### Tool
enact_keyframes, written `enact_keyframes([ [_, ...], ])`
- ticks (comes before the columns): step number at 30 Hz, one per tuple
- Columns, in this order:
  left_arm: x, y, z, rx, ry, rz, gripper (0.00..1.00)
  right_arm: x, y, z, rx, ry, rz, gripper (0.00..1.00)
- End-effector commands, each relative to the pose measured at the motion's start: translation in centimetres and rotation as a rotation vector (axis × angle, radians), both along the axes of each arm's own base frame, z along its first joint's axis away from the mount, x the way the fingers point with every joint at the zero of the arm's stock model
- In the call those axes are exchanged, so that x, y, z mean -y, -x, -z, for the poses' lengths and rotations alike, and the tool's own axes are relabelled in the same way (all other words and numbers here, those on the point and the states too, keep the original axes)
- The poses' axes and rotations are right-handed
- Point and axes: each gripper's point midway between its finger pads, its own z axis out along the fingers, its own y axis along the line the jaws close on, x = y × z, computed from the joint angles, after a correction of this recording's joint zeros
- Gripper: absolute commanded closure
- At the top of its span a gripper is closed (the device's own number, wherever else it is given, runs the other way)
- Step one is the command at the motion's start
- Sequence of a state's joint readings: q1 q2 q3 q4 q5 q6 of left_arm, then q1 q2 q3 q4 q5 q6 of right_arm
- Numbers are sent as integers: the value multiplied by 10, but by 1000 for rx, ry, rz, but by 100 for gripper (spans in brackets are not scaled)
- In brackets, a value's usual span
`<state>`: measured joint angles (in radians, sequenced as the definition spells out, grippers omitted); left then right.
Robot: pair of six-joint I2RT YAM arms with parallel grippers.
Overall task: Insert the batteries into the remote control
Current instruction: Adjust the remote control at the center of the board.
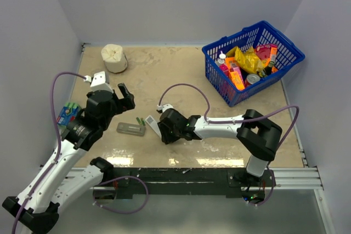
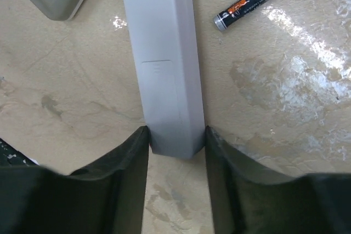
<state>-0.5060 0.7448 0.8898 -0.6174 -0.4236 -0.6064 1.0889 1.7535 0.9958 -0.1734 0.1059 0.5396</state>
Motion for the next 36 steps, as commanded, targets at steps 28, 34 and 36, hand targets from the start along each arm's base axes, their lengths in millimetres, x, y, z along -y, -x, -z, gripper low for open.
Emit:
enact_keyframes([
  [28, 18, 2, 26, -17, 79, 63, 1, 73, 50, 30, -149, 278, -306, 98],
  [34, 11, 3, 16, 25, 75, 41, 1, 70, 44, 23, -137, 301, -318, 59],
  [36, 8, 3, 10, 46, 77, 27, 1, 66, 37, 14, -106, 298, -315, 46],
])
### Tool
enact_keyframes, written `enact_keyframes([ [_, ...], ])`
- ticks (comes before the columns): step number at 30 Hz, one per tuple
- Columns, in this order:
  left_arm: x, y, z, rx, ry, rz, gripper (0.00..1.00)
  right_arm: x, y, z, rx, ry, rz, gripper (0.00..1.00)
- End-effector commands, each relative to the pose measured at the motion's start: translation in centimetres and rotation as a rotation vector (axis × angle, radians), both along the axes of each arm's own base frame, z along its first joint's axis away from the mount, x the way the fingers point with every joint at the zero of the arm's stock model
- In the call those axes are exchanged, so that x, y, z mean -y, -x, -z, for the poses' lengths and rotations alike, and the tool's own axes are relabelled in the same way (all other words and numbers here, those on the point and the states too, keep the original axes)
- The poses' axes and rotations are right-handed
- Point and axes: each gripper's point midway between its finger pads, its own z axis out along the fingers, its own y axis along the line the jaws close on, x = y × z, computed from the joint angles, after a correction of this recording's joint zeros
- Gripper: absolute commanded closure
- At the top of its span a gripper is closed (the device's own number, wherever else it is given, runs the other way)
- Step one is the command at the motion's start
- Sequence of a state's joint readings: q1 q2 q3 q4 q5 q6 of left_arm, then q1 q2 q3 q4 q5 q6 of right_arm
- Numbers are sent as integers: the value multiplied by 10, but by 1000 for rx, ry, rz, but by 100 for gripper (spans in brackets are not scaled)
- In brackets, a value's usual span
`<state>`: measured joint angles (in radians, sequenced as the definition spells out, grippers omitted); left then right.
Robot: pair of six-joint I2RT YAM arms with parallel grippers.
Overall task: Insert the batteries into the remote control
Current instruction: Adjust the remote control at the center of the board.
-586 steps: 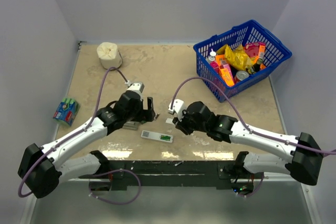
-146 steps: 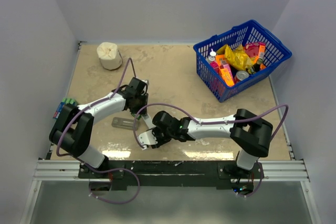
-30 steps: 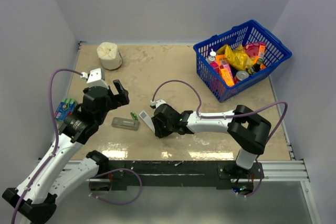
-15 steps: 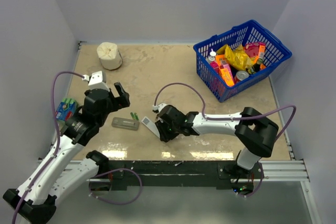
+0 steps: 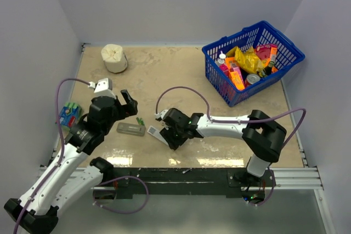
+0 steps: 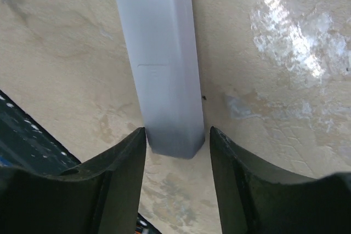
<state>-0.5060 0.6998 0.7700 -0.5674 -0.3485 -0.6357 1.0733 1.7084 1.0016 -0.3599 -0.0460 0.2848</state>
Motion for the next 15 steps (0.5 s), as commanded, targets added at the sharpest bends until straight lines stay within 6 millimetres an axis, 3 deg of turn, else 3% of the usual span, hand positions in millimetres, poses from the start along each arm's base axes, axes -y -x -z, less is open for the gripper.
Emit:
enact_keyframes([
  [1, -6, -5, -25, 90, 31, -39, 1, 33, 7, 6, -14, 158, -36, 42],
  [3, -9, -5, -32, 115, 38, -50, 0, 30, -5, -9, 43, 139, -13, 29],
  [5, -14, -4, -38, 140, 36, -74, 0, 28, -19, -31, 93, 99, 29, 22],
  [10, -35, -2, -66, 233, 14, -151, 0, 36, -68, -87, 221, -15, 201, 16],
  [13, -53, 2, -92, 312, -13, -212, 0, 60, -111, -141, 356, -124, 413, 14],
  [15, -63, 5, -116, 367, -39, -238, 0, 73, -123, -182, 450, -196, 483, 8],
])
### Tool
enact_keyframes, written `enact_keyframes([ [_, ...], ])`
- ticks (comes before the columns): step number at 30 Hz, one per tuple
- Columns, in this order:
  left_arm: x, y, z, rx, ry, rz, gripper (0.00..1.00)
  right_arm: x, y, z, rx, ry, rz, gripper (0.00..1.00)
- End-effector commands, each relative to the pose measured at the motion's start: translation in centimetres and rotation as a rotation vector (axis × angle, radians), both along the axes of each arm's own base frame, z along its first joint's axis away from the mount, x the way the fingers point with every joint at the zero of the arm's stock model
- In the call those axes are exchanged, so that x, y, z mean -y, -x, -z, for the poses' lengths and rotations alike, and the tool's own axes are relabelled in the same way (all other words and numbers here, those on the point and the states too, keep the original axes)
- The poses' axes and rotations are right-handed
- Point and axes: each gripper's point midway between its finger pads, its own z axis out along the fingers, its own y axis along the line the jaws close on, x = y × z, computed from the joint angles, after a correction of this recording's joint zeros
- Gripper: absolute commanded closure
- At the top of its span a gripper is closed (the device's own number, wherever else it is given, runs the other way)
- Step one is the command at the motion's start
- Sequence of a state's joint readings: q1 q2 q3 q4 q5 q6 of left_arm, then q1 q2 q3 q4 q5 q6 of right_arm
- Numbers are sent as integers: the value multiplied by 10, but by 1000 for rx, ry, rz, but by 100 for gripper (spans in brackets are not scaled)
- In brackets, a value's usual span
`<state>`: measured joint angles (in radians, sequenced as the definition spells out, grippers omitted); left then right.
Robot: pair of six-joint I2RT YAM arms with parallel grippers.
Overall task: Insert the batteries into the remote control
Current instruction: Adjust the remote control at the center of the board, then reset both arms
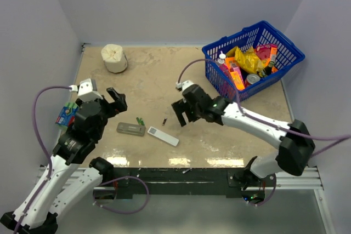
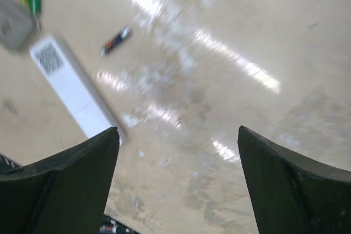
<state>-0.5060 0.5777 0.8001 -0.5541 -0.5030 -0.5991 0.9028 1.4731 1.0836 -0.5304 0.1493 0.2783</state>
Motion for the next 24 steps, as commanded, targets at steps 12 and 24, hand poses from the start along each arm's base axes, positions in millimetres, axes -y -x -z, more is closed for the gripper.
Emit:
enact_keyframes([
  [12, -78, 40, -206, 562, -105, -236, 0, 158, -50, -277, 803, -289, 754, 2],
  [24, -118, 73, -238, 739, -50, -421, 0, 243, 1, -333, 1019, -442, 916, 2],
])
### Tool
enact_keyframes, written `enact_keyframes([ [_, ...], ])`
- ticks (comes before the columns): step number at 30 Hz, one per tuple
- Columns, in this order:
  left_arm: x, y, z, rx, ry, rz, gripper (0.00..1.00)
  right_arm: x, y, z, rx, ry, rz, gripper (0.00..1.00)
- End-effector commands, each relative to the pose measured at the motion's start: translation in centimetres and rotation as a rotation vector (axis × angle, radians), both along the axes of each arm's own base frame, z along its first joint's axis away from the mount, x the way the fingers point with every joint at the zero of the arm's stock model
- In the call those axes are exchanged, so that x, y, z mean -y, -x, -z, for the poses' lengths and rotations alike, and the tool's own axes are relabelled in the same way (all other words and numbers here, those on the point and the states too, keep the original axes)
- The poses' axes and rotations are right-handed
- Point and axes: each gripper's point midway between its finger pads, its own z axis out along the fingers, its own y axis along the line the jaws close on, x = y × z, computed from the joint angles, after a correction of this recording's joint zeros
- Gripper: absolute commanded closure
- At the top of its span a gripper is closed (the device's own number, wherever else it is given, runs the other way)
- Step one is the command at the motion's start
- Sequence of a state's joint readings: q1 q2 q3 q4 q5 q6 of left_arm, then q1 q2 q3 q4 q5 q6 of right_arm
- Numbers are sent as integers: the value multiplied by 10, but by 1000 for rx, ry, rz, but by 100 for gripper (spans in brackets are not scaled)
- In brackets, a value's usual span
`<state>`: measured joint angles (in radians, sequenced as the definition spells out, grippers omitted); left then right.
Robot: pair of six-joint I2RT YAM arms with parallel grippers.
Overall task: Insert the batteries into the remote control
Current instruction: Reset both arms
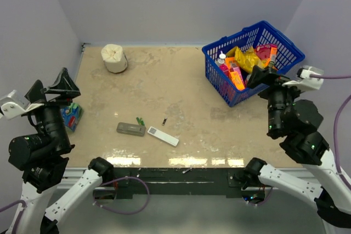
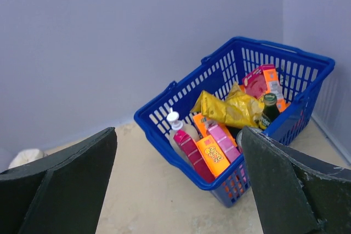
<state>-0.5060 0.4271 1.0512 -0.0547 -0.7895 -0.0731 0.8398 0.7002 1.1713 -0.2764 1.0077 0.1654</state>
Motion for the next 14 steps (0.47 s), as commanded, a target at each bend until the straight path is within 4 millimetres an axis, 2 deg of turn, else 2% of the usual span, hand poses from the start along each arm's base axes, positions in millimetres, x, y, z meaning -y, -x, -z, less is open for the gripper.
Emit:
enact_keyframes([
  [1, -16, 8, -11, 69, 37, -80, 0, 15, 0, -10, 27, 28, 90, 2],
  [8, -17, 2, -6, 67, 61, -108, 0, 18, 0, -17, 41, 75, 113, 2],
  [14, -19, 4, -7, 79, 55, -125, 0, 23, 3, -27, 77, 75, 124, 2],
])
